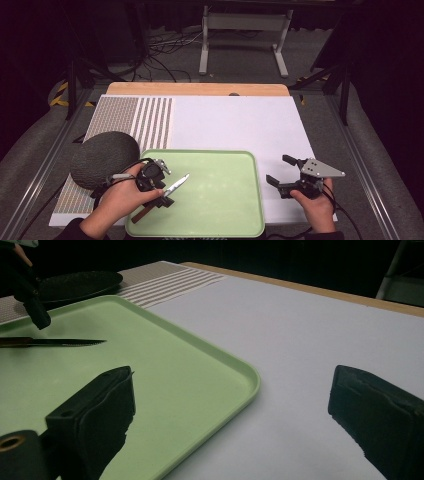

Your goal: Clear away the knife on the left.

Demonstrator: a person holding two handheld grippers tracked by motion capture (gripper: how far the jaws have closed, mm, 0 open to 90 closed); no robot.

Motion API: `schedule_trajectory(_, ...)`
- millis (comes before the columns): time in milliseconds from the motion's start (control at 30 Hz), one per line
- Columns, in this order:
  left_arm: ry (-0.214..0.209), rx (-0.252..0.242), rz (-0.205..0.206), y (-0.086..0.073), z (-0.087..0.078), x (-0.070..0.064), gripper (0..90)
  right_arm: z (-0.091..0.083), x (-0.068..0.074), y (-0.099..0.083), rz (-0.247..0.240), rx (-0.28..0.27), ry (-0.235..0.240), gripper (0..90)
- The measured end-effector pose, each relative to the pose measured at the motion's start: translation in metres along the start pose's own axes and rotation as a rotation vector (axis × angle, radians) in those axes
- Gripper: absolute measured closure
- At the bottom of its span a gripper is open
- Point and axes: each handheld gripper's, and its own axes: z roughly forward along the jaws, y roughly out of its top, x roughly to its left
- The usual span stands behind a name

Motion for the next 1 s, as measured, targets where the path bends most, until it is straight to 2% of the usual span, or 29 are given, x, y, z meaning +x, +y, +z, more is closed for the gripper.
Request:
schedule_trajectory(133, 0.015, -0.016, 0.035, 0.003, 0.002, -0.001, 38.3, 0.000, 0.000, 0.000, 0.000, -0.001, 0.001, 5.7)
schedule_trajectory(233, 0.027, -0.011, 0.057, 0.005, 0.005, -0.001, 49.6, 0.000, 0.000, 0.000, 0.003, -0.002, 0.002, 5.6)
schedule_trajectory(267, 0.026, -0.017, 0.067, 0.005, 0.006, -0.001, 49.6, 0.000, 0.000, 0.000, 0.003, -0.002, 0.002, 5.6)
schedule_trajectory(300, 0.025, -0.019, 0.081, 0.006, 0.008, 0.000, 60.7, 0.000, 0.000, 0.000, 0.003, -0.003, 0.002, 5.6)
schedule_trajectory(367, 0.028, -0.004, 0.095, 0.006, 0.008, 0.001, 71.1, 0.000, 0.000, 0.000, 0.002, -0.003, 0.002, 5.6)
schedule_trajectory(433, 0.026, 0.016, 0.121, 0.007, 0.011, 0.003, 78.6, -0.001, 0.000, 0.000, 0.001, -0.003, 0.003, 5.6)
schedule_trajectory(467, 0.024, 0.023, 0.130, 0.007, 0.013, 0.003, 78.6, -0.001, 0.000, 0.000, 0.001, -0.003, 0.003, 5.6)
schedule_trajectory(567, 0.021, 0.037, 0.143, 0.007, 0.015, 0.003, 88.0, -0.001, 0.000, 0.000, 0.002, -0.003, 0.004, 5.6)
schedule_trajectory(867, 0.013, 0.061, 0.162, 0.008, 0.019, 0.005, 90.0, -0.001, 0.000, 0.000, 0.002, -0.004, 0.006, 5.6)
schedule_trajectory(1000, 0.007, 0.059, 0.151, 0.007, 0.020, 0.005, 90.0, -0.001, 0.000, 0.000, 0.003, -0.004, 0.006, 5.7)
